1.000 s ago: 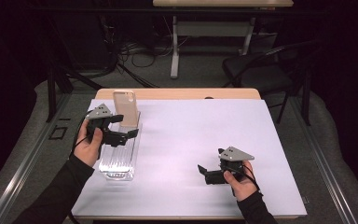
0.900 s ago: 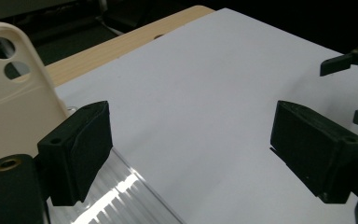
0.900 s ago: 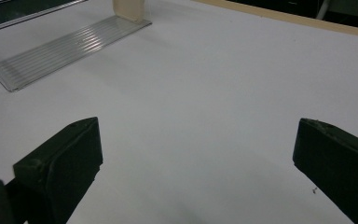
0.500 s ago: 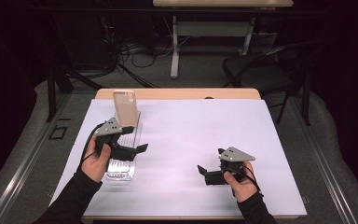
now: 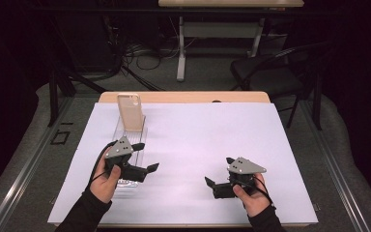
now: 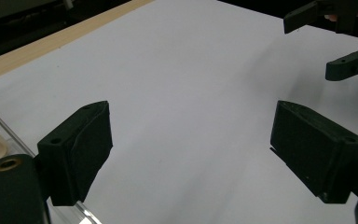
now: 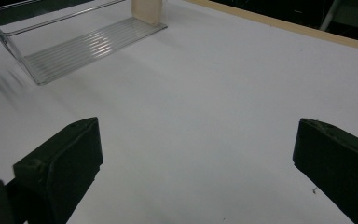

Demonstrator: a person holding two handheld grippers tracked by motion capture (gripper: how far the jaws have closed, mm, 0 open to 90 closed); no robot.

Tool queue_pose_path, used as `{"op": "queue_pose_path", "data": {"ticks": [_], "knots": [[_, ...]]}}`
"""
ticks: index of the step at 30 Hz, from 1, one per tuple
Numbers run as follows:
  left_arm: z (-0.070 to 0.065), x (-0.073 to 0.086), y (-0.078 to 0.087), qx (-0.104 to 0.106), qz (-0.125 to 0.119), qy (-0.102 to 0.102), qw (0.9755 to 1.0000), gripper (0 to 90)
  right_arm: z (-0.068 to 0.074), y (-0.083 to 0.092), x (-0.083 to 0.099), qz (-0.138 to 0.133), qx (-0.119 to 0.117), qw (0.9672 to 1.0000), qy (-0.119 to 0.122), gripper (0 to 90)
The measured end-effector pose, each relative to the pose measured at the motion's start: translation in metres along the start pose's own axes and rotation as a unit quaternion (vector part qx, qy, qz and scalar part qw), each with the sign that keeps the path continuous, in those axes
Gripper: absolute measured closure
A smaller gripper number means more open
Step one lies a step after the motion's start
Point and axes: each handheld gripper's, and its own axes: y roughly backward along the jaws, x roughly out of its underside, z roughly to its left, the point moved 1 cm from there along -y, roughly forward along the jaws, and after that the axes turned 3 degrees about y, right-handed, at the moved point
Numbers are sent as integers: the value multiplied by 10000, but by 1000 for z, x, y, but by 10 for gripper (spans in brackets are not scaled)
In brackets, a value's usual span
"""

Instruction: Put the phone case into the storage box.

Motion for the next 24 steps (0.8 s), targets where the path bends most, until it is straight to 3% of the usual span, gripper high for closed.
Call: {"op": "queue_pose_path", "data": {"ticks": [10,16,24], "knots": [[-6,11,1,56,-81,84,9999,132,8,15,6,0,2,10000,37,11],[-7,19,2,66,-55,97,9999,132,9,19,12,21,34,10000,-7,11],[-6,23,5,12,-209,118,9997,132,7,21,15,-51,88,9999,-64,10]]}}
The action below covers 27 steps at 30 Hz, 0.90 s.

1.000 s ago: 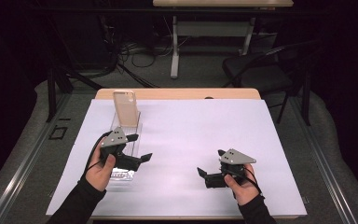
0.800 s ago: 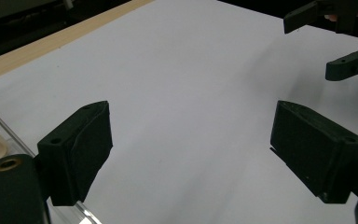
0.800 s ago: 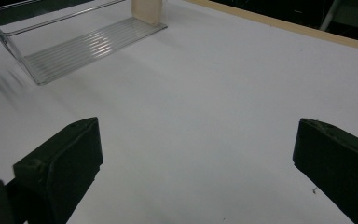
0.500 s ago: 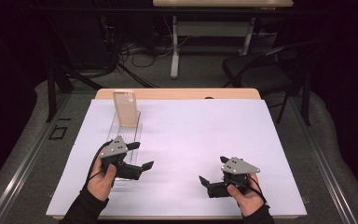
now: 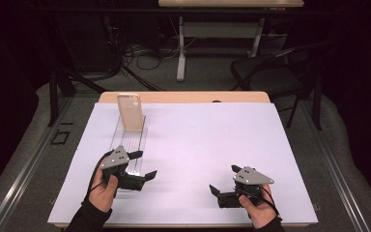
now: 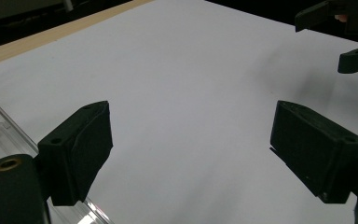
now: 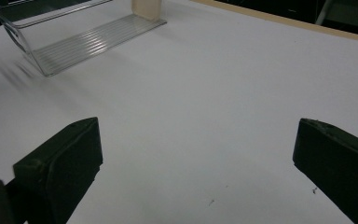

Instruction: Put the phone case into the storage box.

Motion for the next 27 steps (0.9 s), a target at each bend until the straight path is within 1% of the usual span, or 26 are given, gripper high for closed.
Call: {"op": "queue_pose_path", "data": {"ticks": [2,9,17,27], "knots": [[1,1,1,-8,23,-32,10000,133,-1,0,1,-8,2,10000,-27,10],[2,4,5,-29,-4,20,10000,133,-5,-2,4,-27,69,9999,-70,11],[3,7,4,11,16,58,10000,141,-8,-5,9,24,117,9999,-117,11],[3,8,3,-9,25,67,10000,145,-10,-6,12,38,141,9998,-156,11]]}}
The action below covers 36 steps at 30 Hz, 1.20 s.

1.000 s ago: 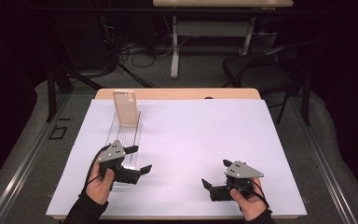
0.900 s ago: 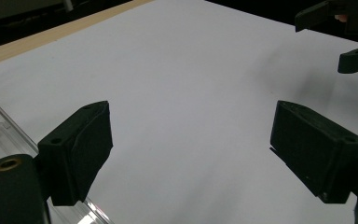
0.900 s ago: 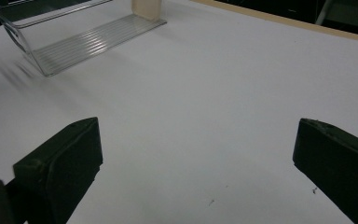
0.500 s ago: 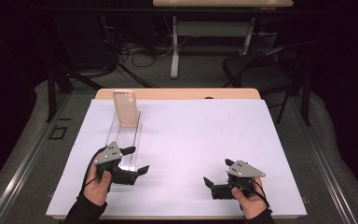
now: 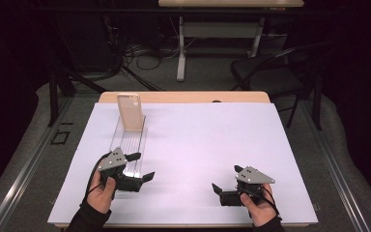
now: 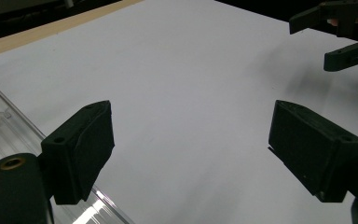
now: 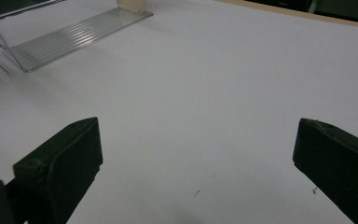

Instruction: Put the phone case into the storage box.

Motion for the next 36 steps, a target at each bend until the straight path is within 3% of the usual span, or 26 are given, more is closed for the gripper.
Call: {"op": "queue_pose_path", "data": {"ticks": [36], "knots": [[3,-1,4,-116,-75,61,9999,146,3,-4,4,73,-139,9999,25,10]]}}
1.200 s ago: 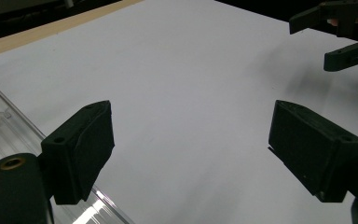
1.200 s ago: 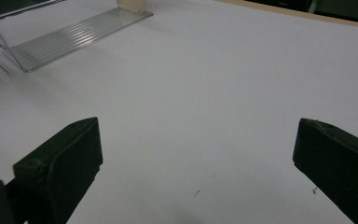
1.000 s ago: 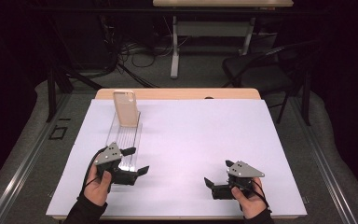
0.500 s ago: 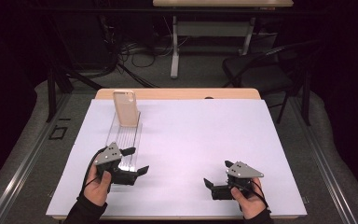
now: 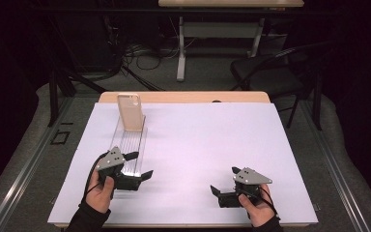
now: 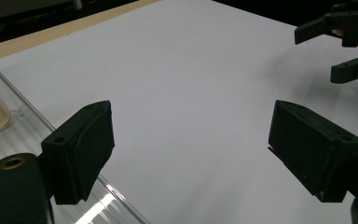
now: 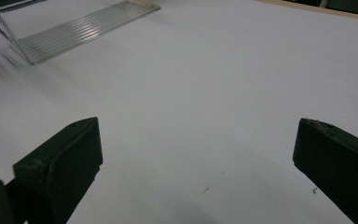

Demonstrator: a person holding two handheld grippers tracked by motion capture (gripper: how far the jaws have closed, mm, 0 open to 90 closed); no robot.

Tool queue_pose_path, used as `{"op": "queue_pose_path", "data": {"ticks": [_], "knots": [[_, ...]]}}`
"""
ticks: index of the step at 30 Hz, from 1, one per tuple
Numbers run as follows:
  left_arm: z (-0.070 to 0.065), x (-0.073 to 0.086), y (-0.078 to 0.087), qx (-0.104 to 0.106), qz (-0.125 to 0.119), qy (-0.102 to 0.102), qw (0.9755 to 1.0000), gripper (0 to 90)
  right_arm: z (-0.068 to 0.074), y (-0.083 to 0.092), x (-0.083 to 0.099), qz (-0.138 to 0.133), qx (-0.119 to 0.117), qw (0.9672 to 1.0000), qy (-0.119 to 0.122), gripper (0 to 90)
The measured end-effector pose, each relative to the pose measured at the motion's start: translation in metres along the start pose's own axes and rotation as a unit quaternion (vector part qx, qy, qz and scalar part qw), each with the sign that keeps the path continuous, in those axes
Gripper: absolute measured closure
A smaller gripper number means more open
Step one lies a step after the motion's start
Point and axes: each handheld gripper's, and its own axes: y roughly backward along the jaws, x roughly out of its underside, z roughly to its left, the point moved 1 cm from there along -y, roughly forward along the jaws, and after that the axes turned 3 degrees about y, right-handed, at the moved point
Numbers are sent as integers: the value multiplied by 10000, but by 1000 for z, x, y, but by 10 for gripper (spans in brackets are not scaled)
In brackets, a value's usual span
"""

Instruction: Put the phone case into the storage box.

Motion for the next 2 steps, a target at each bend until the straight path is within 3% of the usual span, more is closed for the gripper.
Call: {"op": "queue_pose_path", "data": {"ticks": [2], "knots": [[0,-1,2,-84,-38,-9,10000,146,-1,0,0,-22,1,10000,-25,11]]}}
